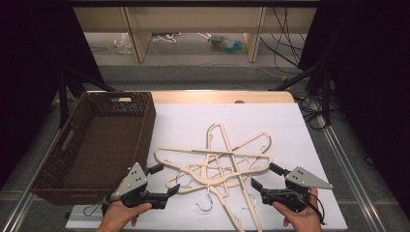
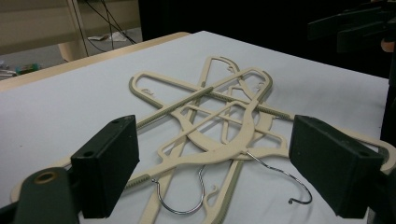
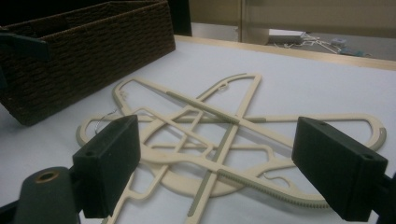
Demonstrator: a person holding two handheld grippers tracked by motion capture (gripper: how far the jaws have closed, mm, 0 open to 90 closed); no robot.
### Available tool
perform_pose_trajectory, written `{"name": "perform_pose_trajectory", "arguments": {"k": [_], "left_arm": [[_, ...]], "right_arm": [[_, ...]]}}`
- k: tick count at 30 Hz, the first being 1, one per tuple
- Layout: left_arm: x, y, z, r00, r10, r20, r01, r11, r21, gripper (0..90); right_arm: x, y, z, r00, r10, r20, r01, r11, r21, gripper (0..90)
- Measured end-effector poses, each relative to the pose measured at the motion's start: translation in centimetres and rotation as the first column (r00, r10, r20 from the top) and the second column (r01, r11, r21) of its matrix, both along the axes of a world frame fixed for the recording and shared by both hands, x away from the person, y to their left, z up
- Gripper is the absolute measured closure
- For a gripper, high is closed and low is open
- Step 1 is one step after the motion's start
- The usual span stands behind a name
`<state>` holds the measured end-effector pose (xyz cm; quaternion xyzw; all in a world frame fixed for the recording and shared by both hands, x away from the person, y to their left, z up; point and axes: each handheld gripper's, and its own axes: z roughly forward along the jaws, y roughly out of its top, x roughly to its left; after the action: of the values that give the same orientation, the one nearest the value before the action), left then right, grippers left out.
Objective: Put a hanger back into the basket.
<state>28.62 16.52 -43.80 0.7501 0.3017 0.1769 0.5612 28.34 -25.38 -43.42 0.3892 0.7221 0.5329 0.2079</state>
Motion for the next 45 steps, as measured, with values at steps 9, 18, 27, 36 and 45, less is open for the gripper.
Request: {"name": "perform_pose_trajectory", "arguments": {"k": [9,18,27,36,45], "left_arm": [[0.0,0.0,0.0,1.0000,-0.003,-0.004,0.003,1.0000,-0.002,16.2],[0.1,-0.1,-0.1,1.0000,-0.007,-0.002,0.007,0.9999,0.008,16.4],[0.1,-0.2,-0.1,0.9999,-0.008,-0.010,0.008,0.9999,0.014,17.0],[0.1,-0.2,-0.2,0.9999,-0.012,-0.006,0.012,0.9997,0.021,17.3],[0.0,-0.2,-0.2,0.9997,-0.009,-0.021,0.010,0.9997,0.022,17.5]], "right_arm": [[0.1,-0.1,0.1,0.9999,0.006,-0.008,-0.006,1.000,-0.020,16.5],[1.3,0.4,-0.1,0.9990,0.040,-0.020,-0.040,0.999,-0.026,16.1],[4.0,1.2,0.6,0.9869,0.144,-0.074,-0.157,0.960,-0.230,21.2],[7.7,2.2,-0.5,0.9541,0.233,-0.189,-0.291,0.868,-0.402,33.8],[9.7,3.0,-1.9,0.9046,0.297,-0.306,-0.419,0.752,-0.509,45.4]]}}
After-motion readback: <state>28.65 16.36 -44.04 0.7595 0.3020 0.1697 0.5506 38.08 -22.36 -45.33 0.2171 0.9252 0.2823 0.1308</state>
